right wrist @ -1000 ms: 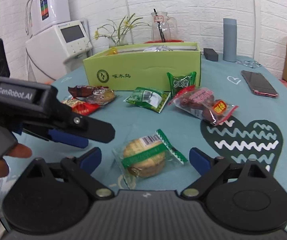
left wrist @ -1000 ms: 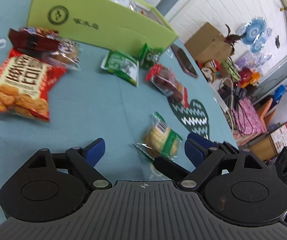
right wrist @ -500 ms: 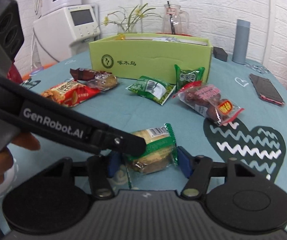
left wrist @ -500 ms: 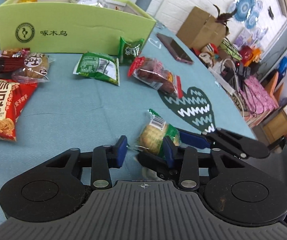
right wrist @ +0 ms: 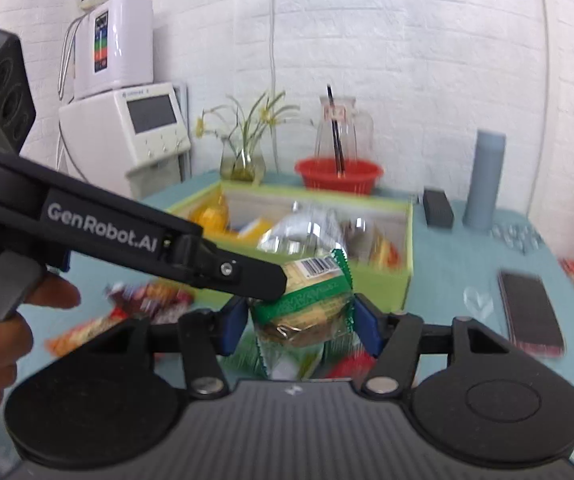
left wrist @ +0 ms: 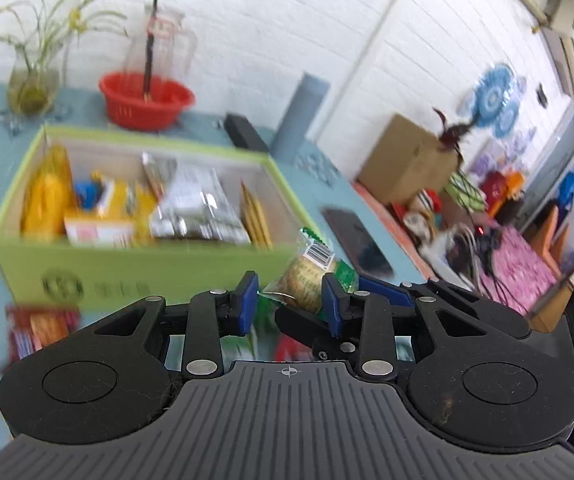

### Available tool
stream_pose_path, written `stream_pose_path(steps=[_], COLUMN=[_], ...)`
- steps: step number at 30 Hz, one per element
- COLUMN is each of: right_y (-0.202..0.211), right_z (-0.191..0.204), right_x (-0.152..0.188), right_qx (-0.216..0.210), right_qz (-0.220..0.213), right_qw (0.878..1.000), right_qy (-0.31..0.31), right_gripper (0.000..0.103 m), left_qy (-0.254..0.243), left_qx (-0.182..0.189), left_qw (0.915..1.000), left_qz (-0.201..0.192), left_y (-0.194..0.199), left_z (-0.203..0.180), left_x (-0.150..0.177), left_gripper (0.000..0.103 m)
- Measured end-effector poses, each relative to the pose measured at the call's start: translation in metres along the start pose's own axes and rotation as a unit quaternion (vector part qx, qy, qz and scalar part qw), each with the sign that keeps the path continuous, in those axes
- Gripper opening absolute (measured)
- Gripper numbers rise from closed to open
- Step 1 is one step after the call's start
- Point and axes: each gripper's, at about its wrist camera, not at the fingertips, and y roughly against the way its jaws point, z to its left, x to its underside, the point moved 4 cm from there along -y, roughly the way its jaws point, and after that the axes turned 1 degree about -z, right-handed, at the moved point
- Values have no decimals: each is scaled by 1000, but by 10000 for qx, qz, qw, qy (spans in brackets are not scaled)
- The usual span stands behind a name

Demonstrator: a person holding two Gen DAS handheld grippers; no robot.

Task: Organize snacks
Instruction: 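Place the green-wrapped cake into the green box and open the left gripper, then move the left gripper to the red bean snack bag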

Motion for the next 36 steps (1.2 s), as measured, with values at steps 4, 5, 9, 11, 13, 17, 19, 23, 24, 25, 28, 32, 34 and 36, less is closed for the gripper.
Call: stream_pose_path(steps=[4,5,9,11,13,17,19,23,24,25,28,32,34,36], right_y=[-57,-75,-137,-160,-172,-166,-144,-79,-62,-44,-6,23,30,35], right_z=[-7,-3,8,18,27,27,23,23,24,26,32,46,60,72], right_x=[-38,-45,-55,-48,-39,-39,-46,-52,-48,-42,-15,31,50,65], right_qx=[-140,-221,-583,-676,-743,-717,-583,-377,-334,-294,-322,-564,-672,-777], right_qz=[11,72,406,574,700,649,438,-43,-116,-157,-85,219,359,477], right_qw=[9999,9996,9971,9954,9933,9947,9969,9985,9985,9986,9993,9972,9953,9934], right_qy=[77,137,261,374,534,358,306,390,424,417,151,-443,-594,-702], right_gripper=[64,65,65,67,72,78,90,93,93,93,93,93,93,93], left_qy=[-62,-62,148,273,323,452,485,391,353,333,337,597,827,1000], left_qx=[-369,-509,-873,-964,-1003,-839,-701,-564,-541,-512,-526,-702,-785,-932], left_qw=[9990,9984,9960,9950,9944,9953,9964,9969,9967,9963,9952,9923,9903,9877], left_qz=[-232,-243,-117,-6,124,168,28,-394,-496,-596,-759,-828,-797,-764], left_y=[-24,-30,-50,-58,-65,-65,-51,-4,8,22,57,94,108,119], left_z=[27,38,88,111,127,133,126,102,97,92,83,84,90,99], left_x=[-43,-50,-61,-57,-51,-44,-45,-44,-41,-36,-12,29,50,68], left_gripper=[14,14,14,14,22,34,39,55,59,61,67,68,68,69])
